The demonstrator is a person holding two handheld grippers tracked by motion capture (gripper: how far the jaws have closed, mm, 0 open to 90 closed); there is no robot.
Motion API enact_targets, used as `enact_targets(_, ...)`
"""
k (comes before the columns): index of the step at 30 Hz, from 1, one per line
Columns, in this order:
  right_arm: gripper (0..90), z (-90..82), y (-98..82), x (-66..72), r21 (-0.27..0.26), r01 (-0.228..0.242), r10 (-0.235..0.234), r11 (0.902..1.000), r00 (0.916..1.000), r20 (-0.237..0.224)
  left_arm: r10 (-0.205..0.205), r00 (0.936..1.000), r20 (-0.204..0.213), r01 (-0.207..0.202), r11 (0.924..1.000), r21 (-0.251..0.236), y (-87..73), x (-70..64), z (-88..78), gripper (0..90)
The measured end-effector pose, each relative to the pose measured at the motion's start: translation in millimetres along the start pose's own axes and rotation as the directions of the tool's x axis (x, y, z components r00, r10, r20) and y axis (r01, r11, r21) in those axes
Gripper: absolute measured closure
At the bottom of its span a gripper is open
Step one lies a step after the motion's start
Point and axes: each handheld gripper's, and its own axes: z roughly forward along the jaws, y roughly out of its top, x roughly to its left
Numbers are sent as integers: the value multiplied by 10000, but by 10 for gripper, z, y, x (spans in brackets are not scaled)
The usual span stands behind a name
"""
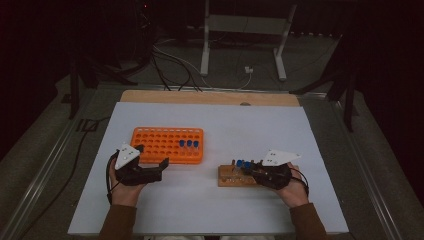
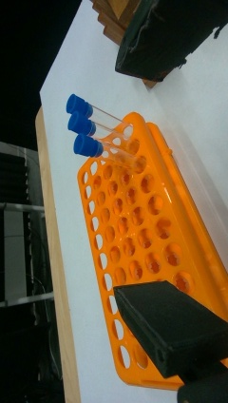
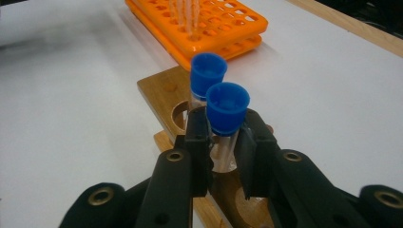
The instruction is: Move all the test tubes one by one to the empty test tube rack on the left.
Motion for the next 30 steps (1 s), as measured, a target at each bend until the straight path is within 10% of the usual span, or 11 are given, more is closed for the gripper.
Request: enact_targets(30,767,-346,285,-42,-1192,-727,721,9902,9974,-91,44,9999,131,-46,9999,130,-5,-18,50,6)
